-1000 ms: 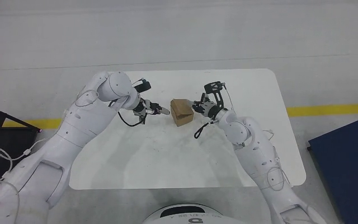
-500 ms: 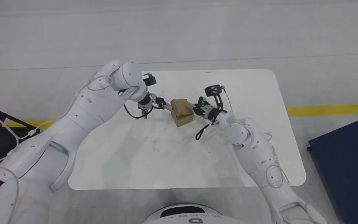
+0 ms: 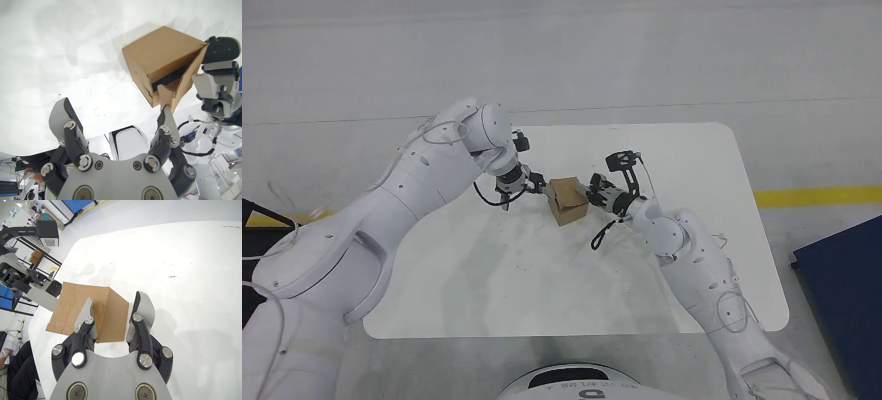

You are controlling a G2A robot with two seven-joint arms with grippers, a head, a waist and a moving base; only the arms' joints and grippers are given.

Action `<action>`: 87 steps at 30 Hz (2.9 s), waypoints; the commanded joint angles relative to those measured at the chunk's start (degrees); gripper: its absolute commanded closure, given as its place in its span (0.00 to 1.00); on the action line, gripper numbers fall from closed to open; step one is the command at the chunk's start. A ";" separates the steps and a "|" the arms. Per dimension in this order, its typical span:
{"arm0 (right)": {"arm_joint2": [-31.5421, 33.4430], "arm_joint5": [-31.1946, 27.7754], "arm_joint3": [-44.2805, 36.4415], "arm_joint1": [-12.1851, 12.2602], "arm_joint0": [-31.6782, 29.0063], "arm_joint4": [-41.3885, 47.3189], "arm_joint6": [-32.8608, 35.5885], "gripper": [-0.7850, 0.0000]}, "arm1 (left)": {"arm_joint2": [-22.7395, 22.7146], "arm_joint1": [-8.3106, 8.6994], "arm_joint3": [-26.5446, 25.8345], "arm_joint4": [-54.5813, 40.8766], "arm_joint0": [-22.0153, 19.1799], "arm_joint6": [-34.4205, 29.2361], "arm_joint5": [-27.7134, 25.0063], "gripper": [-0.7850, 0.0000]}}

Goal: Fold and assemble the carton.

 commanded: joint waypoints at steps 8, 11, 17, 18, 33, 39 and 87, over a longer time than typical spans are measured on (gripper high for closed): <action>-0.86 0.90 -0.07 0.10 0.28 -0.27 0.88 0.54 | 4.23 -2.70 4.50 -1.96 -1.62 0.23 0.23 0.00; -1.29 1.28 -0.44 0.12 0.20 -0.68 1.10 0.54 | 5.24 -3.49 5.72 -2.56 -2.04 0.37 0.36 0.00; -1.58 4.30 -1.16 0.22 -0.07 -2.44 0.73 0.56 | 6.34 -4.61 7.85 -3.57 -2.83 0.08 0.07 0.00; -1.82 4.76 -1.36 0.20 -0.11 -2.82 0.65 0.56 | 6.29 -4.70 8.19 -3.80 -2.98 0.05 0.04 0.00; -2.37 5.37 -2.71 0.38 -0.56 -3.03 0.47 0.56 | 5.75 -4.19 6.77 -1.86 -2.67 0.09 0.09 0.00; -1.71 5.47 -3.98 0.63 -1.42 -2.79 0.15 0.56 | 6.53 -5.42 8.40 0.67 -2.12 -1.23 -1.23 0.00; -13.25 17.12 -15.50 -0.95 -1.13 -19.05 2.23 1.00 | -16.95 8.76 11.37 -15.01 12.58 9.51 -21.51 0.00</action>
